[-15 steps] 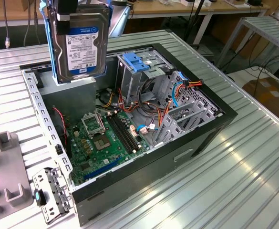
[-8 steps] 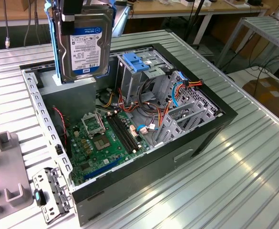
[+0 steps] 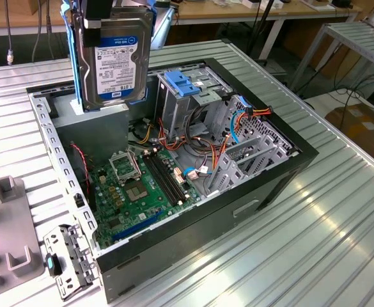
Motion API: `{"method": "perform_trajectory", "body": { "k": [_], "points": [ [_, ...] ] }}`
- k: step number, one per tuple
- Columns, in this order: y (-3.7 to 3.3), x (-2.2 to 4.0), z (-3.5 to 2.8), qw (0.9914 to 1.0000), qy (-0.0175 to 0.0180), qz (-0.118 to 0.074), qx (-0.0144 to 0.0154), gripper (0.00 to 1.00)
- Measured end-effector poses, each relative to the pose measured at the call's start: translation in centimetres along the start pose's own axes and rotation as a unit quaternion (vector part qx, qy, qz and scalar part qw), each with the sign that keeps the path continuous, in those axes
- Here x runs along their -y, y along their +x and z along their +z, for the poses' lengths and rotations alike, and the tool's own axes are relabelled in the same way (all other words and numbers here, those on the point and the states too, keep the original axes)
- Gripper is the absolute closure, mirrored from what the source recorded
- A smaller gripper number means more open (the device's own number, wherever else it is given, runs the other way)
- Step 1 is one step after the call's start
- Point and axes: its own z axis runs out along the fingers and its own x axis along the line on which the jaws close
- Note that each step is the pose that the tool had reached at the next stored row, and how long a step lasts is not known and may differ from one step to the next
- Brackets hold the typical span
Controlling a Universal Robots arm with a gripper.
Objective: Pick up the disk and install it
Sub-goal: 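Insert the disk into the insertion slot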
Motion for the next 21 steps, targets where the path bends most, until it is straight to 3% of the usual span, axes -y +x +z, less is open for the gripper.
{"method": "perform_trajectory", "body": {
  "k": [4,13,21],
  "points": [
    [0.01,0.02,0.0,1.0,0.0,0.0,0.0,0.63],
    [0.85,0.05,0.01,1.0,0.0,0.0,0.0,0.63],
    [2.01,0.11,0.02,1.0,0.0,0.0,0.0,0.63]
  ]
}}
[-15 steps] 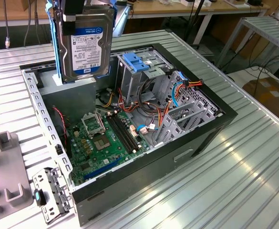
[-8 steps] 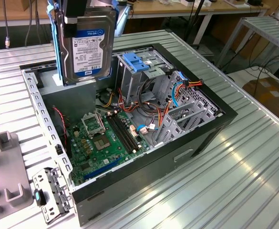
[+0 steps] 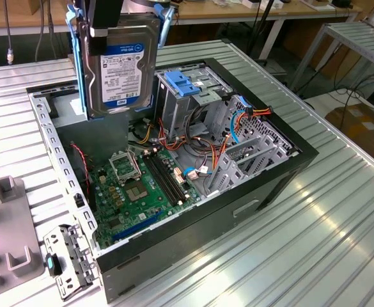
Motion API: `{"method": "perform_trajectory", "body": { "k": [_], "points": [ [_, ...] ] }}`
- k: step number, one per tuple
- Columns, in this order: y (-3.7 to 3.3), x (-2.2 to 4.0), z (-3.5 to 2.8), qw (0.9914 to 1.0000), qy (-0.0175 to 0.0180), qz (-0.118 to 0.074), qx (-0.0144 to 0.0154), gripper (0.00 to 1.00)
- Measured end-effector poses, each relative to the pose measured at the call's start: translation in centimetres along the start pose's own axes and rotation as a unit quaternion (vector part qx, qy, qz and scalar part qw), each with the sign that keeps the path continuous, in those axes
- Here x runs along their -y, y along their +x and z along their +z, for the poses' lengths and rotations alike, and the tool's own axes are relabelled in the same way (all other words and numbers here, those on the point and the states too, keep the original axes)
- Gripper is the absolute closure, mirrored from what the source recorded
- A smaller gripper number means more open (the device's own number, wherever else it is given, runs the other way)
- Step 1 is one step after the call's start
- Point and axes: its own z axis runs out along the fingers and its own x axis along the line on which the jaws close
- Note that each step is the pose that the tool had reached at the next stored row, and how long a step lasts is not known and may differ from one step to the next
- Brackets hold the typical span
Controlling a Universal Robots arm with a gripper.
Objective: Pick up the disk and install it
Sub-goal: 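Insert the disk into the insertion slot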
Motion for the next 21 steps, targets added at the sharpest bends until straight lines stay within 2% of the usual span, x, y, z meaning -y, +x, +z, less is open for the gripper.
{"method": "perform_trajectory", "body": {
  "k": [7,13,21],
  "points": [
    [0.22,0.3,0.03,1.0,0.0,0.0,0.0,0.63],
    [0.21,1.06,0.03,1.0,0.0,0.0,-0.0001,0.63],
    [1.47,1.17,0.06,1.0,0.0,0.0,-0.0001,0.63]
  ]
}}
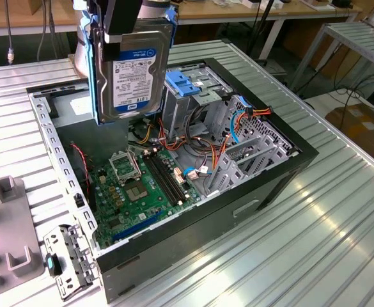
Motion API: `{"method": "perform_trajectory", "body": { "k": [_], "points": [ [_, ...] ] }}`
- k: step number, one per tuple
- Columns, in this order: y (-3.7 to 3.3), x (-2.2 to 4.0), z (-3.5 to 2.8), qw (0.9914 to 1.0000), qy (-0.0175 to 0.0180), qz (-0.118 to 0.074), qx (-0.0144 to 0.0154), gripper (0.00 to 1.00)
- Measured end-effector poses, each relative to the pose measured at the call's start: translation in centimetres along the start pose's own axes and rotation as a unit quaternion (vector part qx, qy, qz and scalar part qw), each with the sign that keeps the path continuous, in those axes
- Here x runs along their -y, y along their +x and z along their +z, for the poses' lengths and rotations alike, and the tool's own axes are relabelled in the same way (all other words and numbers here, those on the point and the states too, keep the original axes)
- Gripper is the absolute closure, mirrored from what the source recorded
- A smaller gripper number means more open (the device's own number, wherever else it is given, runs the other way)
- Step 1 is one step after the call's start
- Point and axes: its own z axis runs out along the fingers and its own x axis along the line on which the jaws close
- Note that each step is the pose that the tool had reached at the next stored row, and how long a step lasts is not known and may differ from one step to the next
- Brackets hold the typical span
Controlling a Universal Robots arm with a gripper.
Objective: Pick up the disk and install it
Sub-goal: 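Insert the disk into the insertion slot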
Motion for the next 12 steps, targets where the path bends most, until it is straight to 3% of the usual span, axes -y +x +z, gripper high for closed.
{"method": "perform_trajectory", "body": {
  "k": [12],
  "points": [
    [0.3,1.58,0.03,1.0,0.0,0.0,0.0,0.63]
  ]
}}
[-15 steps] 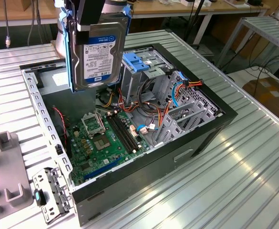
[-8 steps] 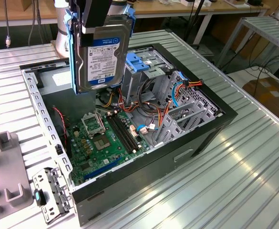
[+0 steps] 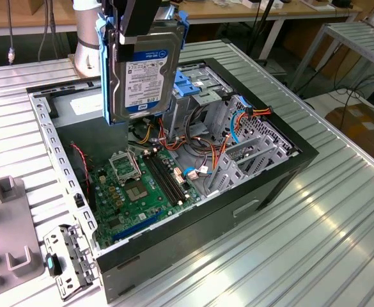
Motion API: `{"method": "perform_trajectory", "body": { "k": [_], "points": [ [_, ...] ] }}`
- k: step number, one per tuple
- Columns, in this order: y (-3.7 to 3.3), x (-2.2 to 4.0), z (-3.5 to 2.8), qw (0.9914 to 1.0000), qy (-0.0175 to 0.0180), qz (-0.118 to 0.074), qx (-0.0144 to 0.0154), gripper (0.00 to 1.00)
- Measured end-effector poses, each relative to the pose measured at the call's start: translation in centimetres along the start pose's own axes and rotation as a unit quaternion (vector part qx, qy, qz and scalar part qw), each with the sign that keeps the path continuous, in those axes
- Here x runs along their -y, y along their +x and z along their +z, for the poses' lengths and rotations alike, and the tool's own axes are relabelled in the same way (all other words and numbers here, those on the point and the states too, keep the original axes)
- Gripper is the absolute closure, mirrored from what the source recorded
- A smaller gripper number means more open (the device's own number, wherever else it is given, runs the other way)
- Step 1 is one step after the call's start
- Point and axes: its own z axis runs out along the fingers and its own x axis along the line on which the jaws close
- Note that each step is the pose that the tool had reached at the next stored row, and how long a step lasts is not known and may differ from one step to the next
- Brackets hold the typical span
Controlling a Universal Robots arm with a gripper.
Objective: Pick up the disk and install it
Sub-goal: 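Insert the disk into the insertion slot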
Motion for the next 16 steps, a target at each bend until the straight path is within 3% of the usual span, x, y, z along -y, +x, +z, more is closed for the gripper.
{"method": "perform_trajectory", "body": {
  "k": [16],
  "points": [
    [1.13,0.46,0.02,1.0,0.0,0.0,0.0,0.63]
  ]
}}
